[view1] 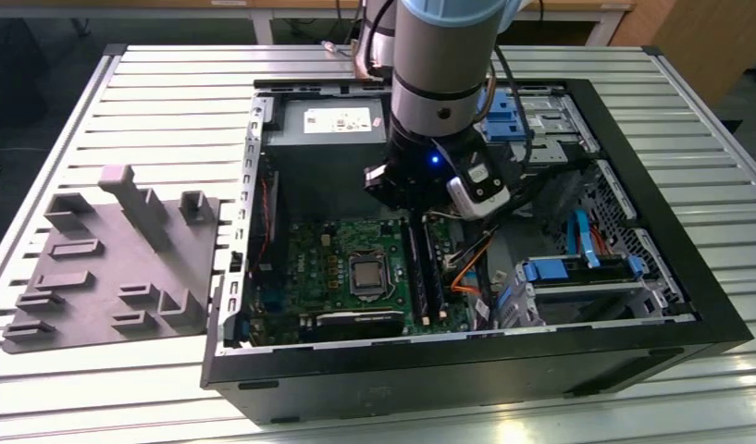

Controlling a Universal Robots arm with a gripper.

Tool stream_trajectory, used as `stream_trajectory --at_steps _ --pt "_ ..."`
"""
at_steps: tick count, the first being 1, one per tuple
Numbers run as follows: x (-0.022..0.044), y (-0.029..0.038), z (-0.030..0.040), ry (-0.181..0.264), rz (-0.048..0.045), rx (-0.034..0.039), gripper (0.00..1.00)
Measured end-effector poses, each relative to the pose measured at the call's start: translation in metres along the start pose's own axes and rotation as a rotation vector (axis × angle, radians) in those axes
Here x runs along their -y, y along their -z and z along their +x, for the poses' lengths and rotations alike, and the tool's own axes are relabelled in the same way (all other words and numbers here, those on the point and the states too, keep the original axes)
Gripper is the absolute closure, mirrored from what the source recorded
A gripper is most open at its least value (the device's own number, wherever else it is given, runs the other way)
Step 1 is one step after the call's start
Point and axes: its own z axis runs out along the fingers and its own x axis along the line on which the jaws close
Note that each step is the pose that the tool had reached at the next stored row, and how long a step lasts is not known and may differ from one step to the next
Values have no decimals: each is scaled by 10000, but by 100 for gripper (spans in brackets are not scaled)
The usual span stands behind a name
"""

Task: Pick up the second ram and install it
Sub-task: 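Press down the second ram until it locks into place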

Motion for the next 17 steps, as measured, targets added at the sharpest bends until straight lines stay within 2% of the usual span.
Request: stream_trajectory --at_steps 4,17 --pt "-2 37 -1 0 3 0 89" --pt "40 43 -2 0 4 0 89"
